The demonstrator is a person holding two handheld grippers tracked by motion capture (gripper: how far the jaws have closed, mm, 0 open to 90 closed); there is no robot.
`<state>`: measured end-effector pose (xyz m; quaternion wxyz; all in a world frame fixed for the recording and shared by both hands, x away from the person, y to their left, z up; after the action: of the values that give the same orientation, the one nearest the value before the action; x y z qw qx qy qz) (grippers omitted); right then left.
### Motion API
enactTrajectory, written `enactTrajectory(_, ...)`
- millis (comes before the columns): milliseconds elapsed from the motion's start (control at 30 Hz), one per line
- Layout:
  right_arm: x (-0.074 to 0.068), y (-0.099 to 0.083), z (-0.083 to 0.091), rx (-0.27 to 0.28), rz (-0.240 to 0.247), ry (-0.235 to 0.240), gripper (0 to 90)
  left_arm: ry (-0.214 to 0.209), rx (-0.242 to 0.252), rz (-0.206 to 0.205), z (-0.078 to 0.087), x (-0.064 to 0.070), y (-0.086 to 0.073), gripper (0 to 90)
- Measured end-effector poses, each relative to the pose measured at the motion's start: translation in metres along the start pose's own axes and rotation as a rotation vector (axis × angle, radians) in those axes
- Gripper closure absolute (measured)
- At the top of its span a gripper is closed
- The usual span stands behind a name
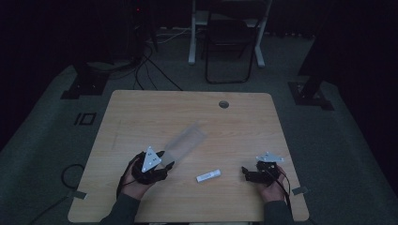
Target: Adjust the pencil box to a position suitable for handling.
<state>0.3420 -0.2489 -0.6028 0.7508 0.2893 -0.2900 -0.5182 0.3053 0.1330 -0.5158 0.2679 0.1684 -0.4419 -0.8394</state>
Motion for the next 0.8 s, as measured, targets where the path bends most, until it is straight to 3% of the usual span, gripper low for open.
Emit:
enactTrajectory(467,-0.001,0.0,0.0,-0.001,0.0,0.002,13.4,0.038,0.011,-0.007,0.002,-0.011,0.013,44.5)
enactTrajectory(800,-0.001,0.0,0.0,-0.001,0.0,0.002,13.4,0.058,-0.014,0.0,-0.006,-0.022,0.019,47.9)
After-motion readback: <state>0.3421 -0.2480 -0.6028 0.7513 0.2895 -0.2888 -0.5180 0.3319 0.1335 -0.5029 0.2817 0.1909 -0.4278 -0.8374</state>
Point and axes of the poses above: each handheld gripper's, and its own axes: z roughly backward along the jaws, y roughly out of its top, x roughly to its right, the point moved 5 cm from there along -z, roughly forward along the jaws, and after that the axes turned 12 degrees about -y, right-handed, at the moved point
